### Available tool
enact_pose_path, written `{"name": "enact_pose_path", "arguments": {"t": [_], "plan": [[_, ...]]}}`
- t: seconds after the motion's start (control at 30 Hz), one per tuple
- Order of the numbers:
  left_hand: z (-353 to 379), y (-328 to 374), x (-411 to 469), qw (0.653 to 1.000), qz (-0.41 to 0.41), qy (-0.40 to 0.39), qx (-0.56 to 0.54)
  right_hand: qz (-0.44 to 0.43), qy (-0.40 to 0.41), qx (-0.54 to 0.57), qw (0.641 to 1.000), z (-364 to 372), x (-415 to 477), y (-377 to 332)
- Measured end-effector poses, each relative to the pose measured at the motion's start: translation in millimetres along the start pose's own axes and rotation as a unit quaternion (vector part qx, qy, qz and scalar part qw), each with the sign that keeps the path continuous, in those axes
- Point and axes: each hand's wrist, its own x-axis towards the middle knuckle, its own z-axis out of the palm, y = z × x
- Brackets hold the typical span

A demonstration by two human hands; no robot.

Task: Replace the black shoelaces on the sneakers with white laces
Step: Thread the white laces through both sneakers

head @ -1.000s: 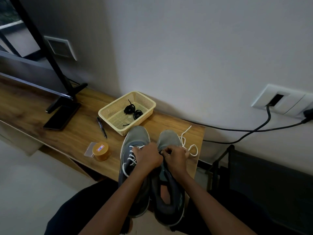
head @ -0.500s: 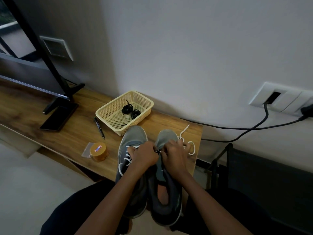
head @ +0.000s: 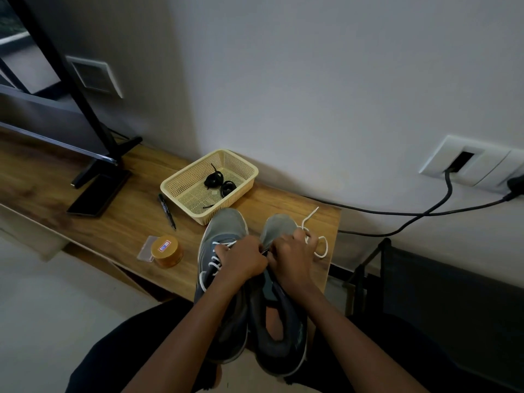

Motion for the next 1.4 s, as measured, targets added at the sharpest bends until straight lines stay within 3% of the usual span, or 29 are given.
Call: {"name": "enact_pose_path", "arguments": {"t": [0.13,0.3,0.5,0.9,1.1,1.27,1.4], "plan": [[0,5,-8,0.999,-0.007,0.028,0.035,-0.051,0.012,-0.032,0.998,-4,2,0],[-3,8,-6,0.999,-0.011,0.02,0.022,-0.028,0.049,0.057,0.997,-1,-5,6],[-2,6,-4,1.0,-0.02,0.022,-0.002,-0.014,0.057,0.054,0.997,4,-5,3],[-2,5,-10,0.999,0.034,0.021,-0.007,0.038,-0.003,-0.087,0.995,-3,0,-16],[-1,1,-7,0.997,0.062,0.014,-0.048,0.06,-0.044,0.014,0.997,-7,4,-10],[-3,7,-11,0.999,0.045,0.022,0.008,0.045,-0.019,0.074,0.996,-6,-1,-2],[5,13,-14,0.99,0.024,0.107,0.093,0.032,-0.052,0.045,0.997,-12,6,-6]]}}
